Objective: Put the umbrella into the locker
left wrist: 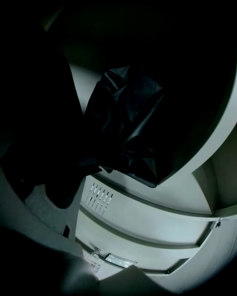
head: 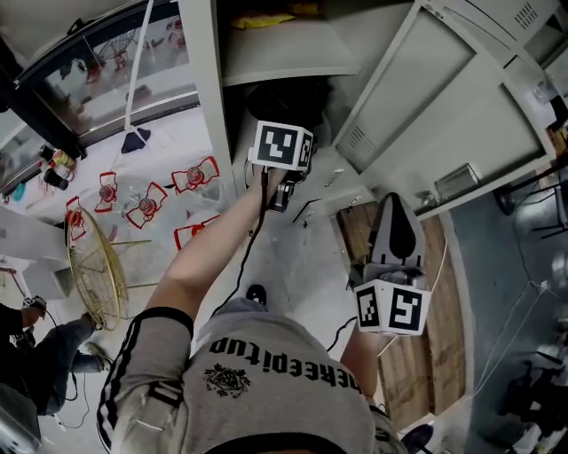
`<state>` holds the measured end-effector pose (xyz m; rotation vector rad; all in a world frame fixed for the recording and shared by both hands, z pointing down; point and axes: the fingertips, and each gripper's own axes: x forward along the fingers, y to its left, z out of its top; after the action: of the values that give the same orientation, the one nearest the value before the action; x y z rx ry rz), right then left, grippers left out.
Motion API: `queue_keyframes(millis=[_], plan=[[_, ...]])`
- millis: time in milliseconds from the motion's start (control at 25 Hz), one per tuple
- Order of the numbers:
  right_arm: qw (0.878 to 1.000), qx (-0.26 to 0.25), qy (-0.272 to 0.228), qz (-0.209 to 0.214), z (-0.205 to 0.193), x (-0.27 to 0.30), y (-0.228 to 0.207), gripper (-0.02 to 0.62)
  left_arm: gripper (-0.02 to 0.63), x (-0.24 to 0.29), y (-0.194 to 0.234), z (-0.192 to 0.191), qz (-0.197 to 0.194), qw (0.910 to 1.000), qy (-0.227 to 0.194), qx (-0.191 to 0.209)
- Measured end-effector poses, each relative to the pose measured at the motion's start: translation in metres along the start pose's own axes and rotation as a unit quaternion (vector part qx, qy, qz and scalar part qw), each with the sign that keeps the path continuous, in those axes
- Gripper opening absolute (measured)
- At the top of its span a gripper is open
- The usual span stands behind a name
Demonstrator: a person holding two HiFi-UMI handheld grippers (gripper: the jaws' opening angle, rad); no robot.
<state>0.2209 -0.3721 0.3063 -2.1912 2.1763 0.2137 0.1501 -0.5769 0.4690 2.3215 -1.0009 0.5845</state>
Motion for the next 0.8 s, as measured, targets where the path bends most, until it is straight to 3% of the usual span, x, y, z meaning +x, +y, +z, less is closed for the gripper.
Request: queue_keyframes(millis=[520, 800], plan=[[1.0, -0.002, 0.007, -0.013, -0.006, 0.001, -0.009, 0.002, 0.258, 0.026, 0.02, 0.016, 0.044, 0.9988, 0.014, 0.019], [1.0, -0.005, 0.012, -0.023, -0.007, 0.002, -0.014, 0.002, 0.258, 0.043, 0.022, 0.022, 0.044, 0.9987, 0.019, 0.019]])
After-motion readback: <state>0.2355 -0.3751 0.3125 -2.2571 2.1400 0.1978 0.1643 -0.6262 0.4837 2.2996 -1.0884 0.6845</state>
